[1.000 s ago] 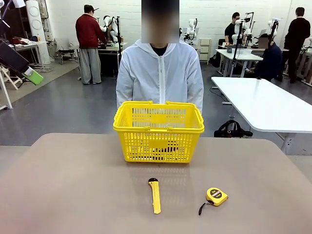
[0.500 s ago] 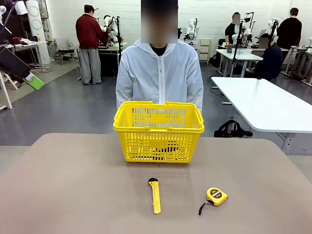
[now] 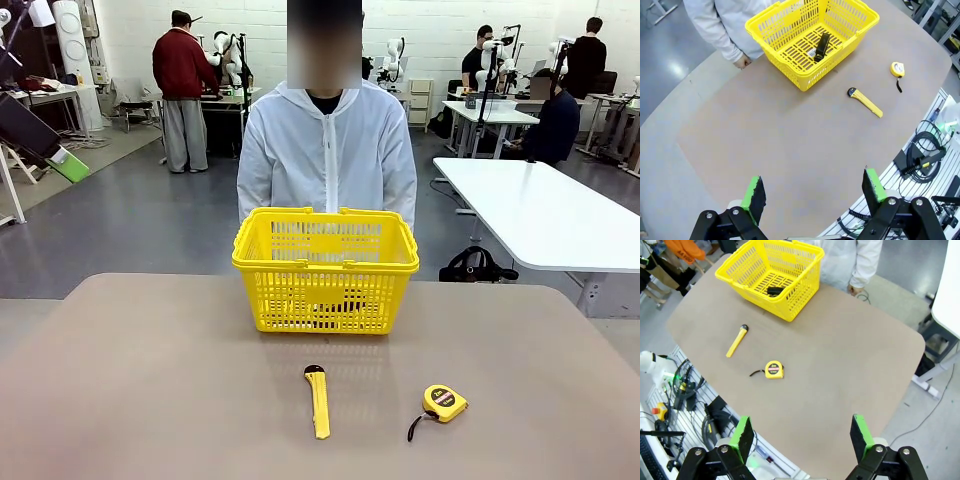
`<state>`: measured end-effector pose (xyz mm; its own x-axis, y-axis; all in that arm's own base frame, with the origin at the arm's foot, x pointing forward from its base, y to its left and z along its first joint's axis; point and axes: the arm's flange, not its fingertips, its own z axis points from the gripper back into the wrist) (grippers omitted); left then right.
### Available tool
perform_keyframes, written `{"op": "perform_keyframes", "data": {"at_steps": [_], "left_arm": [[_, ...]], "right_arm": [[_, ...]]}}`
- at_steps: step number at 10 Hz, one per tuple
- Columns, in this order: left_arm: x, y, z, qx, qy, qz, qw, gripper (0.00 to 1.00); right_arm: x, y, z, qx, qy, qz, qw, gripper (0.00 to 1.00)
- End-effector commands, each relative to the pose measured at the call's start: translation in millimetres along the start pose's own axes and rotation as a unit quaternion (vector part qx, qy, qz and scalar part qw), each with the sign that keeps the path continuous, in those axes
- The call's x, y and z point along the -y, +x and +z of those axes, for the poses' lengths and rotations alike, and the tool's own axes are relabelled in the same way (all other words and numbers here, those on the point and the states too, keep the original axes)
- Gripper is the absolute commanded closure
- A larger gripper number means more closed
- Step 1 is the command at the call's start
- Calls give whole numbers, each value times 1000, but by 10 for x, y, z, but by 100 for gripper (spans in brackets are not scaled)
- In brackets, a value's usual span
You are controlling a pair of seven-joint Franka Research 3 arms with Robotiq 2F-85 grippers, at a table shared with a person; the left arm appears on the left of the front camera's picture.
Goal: Place the items the person wants into the basket.
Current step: Pick up the item the person points to and place it in the Market Basket.
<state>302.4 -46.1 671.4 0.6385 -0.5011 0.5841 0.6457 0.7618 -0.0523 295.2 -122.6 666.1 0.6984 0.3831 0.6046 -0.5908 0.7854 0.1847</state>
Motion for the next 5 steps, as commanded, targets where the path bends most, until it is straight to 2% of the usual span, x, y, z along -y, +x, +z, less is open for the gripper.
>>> {"op": "perform_keyframes", "data": {"at_steps": [1, 5], "left_arm": [[5, -5, 20, 2, -4, -2, 1000, 0], [5, -5, 20, 2, -4, -2, 1000, 0]], "right_arm": [[6, -6, -6, 2, 4, 2, 1000, 0], [6, -6, -6, 2, 4, 2, 1000, 0]]}}
